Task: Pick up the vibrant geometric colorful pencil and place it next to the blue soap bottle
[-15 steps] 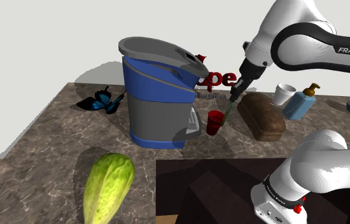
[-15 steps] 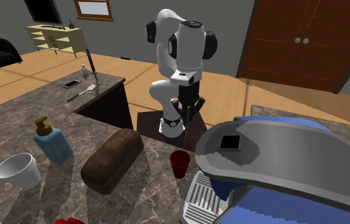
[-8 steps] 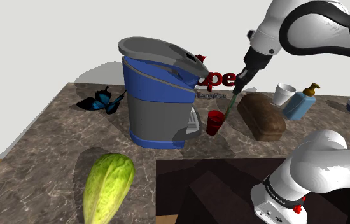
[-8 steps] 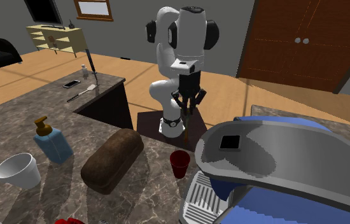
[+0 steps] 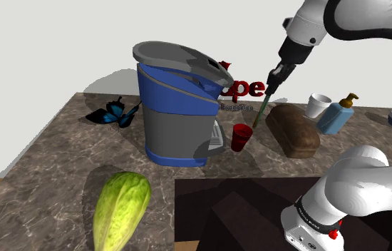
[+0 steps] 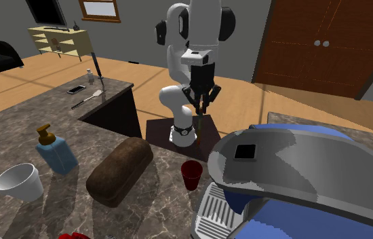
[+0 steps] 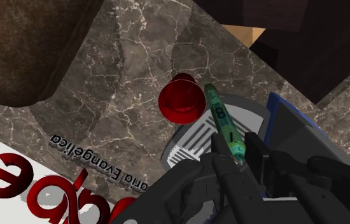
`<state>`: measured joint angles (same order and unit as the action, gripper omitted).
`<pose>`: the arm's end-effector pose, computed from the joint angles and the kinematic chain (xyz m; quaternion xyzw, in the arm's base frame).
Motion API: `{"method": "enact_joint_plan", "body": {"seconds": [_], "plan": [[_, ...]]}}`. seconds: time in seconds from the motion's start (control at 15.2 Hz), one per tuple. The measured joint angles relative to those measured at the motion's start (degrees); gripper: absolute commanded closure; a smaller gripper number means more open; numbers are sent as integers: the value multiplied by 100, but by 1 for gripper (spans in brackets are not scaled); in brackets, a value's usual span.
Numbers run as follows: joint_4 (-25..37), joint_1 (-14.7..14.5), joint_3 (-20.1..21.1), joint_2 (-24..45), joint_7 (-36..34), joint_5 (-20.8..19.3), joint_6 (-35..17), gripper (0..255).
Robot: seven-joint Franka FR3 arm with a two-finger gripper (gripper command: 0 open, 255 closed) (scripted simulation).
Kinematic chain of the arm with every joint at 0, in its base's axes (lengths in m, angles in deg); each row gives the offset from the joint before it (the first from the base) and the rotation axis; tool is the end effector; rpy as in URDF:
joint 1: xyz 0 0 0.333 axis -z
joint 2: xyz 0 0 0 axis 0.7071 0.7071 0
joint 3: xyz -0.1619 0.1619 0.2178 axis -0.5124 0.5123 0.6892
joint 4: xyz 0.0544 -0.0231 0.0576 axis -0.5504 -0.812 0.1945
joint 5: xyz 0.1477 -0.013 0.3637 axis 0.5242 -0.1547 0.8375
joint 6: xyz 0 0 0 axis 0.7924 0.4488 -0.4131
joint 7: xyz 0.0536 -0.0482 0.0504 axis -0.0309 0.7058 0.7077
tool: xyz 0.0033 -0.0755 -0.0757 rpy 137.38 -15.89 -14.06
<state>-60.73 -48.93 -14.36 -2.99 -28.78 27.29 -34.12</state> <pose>0.2958 0.0271 0.6034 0.9952 0.0649 0.0718 0.0150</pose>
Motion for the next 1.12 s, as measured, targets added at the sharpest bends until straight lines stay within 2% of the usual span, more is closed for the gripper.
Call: {"method": "enact_joint_plan", "body": {"seconds": [1.12], "plan": [[1742, 12, 16, 586, 10, 1, 1156, 255]]}}
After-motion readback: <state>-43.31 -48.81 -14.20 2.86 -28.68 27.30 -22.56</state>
